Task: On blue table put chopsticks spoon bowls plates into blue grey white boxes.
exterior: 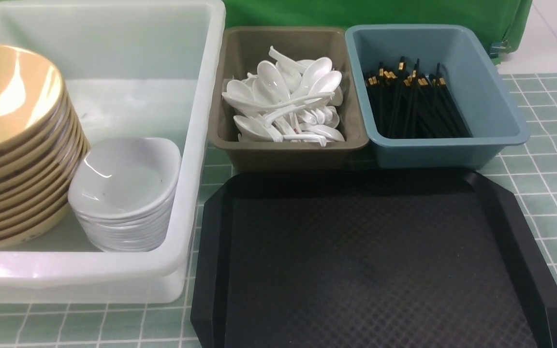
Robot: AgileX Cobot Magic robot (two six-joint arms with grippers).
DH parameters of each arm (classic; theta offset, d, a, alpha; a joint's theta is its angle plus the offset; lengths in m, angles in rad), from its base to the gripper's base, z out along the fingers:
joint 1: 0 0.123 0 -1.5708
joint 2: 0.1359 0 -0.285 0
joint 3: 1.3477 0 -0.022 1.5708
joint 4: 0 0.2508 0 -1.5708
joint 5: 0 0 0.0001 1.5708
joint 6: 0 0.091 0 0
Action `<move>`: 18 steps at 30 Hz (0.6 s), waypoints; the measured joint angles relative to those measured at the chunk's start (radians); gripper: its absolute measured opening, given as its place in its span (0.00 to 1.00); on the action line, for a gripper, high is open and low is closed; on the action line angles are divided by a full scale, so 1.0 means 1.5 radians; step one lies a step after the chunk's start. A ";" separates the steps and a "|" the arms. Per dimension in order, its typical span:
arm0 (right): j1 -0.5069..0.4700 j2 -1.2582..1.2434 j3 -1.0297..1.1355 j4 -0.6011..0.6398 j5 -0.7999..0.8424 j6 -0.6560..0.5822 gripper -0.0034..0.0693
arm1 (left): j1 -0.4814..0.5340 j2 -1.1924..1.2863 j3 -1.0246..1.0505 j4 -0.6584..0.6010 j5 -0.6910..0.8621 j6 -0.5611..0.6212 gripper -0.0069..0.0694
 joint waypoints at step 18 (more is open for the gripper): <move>-0.050 0.000 0.025 0.042 0.138 0.000 0.10 | 0.000 0.000 0.000 -0.001 -0.001 -0.002 0.10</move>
